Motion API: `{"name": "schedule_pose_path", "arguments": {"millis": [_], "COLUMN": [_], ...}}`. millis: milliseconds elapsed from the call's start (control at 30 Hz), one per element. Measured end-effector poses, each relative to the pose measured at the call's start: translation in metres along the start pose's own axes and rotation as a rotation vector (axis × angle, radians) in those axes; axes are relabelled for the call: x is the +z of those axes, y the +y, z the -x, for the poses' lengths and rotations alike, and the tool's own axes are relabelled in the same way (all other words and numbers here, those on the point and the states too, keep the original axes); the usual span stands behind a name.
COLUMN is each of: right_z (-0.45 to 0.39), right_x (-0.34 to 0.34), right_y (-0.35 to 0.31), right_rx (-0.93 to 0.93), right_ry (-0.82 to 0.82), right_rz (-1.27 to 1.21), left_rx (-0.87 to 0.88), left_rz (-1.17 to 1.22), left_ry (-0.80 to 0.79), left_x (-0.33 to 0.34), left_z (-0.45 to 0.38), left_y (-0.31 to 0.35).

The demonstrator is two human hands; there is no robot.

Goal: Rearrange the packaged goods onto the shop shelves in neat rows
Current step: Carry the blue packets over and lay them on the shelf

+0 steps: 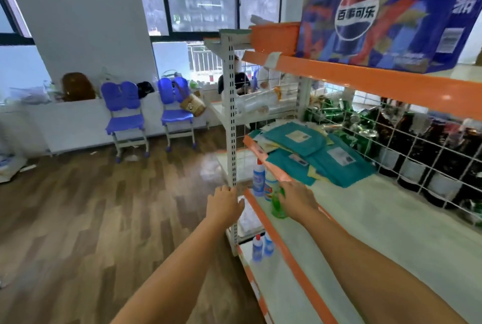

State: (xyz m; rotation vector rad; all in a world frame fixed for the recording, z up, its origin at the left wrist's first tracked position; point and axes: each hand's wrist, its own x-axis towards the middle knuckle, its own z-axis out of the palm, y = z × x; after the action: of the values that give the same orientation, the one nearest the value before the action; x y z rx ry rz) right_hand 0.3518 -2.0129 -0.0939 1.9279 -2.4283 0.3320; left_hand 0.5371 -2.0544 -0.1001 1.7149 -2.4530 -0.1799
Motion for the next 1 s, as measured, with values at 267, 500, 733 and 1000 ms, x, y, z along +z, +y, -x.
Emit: {"name": "schedule_pose_path", "arguments": {"millis": [267,500,733,1000], "right_z": [-0.078,-0.172,-0.248,-0.296], "right_x": [0.024,0.022,0.004,0.000], "right_y": [0.024,0.067,0.105,0.139], "right_rx": [0.046,0.068,0.131,0.346], "right_ry": [0.044,0.162,0.287,0.100], "right_rz": [0.005,-0.019,-0.057,-0.026], "left_rx": [0.089,0.159,0.199,0.250], "left_rz": [0.021,0.054,0.092,0.088], "left_ry": [-0.043,-0.004,0.015,0.073], "left_x": [0.027,0.037,0.033,0.044], "left_z": [-0.085,-0.181,-0.268,-0.317], "left_y": [0.005,0.023,0.045,0.072]}}
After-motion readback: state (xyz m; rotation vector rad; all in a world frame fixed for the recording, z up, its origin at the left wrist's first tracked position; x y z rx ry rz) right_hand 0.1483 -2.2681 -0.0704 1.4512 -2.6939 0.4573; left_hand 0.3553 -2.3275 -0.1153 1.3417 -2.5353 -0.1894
